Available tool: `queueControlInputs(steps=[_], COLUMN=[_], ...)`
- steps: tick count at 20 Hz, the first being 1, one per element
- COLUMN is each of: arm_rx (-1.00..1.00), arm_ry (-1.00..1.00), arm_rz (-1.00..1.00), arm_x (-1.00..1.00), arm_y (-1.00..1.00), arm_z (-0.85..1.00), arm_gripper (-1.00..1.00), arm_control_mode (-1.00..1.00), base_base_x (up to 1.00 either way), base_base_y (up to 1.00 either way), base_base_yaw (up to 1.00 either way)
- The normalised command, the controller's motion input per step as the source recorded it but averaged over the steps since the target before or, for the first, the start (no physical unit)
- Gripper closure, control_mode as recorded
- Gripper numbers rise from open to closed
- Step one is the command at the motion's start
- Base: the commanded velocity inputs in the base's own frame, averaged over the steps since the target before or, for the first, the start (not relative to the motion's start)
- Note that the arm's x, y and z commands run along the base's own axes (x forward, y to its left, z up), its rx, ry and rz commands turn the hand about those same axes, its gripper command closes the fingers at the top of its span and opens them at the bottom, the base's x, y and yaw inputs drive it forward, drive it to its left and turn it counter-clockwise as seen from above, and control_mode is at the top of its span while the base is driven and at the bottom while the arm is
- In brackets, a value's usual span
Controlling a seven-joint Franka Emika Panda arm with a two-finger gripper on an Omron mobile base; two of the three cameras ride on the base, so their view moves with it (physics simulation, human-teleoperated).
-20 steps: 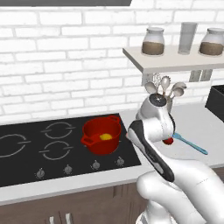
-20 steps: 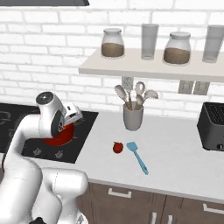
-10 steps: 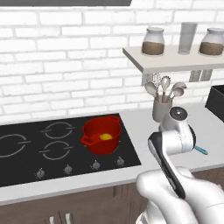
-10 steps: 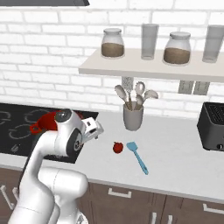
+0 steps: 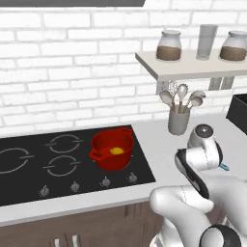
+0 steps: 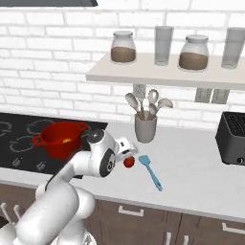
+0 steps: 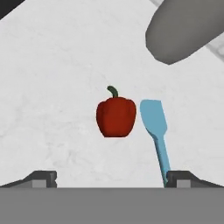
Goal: Put the lemon and bell pepper in the pot. Retrieve the spatula and lightly stir the vegetables in the pot.
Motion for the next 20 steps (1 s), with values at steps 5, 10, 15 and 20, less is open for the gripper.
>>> queueControlInputs(steps=[5, 10, 15, 20], arm_rx=[0.0, 0.02, 0.04, 0.03], arm_ry=[0.05, 0.06, 0.06, 0.06], arm_rz=[-0.01, 0.0, 0.0, 0.0], arm_x=[0.54, 0.48, 0.34, 0.2], arm_y=[-0.05, -0.06, -0.21, -0.12], arm_z=[-0.4, -0.24, -0.12, -0.1], arm_gripper=[-1.0, -1.0, -1.0, 1.0], arm_control_mode=[-1.0, -1.0, -1.0, -1.0], base_base_x=[0.0, 0.0, 0.0, 0.0], base_base_y=[0.0, 0.0, 0.0, 0.0], base_base_yaw=[0.0, 0.0, 0.0, 0.0])
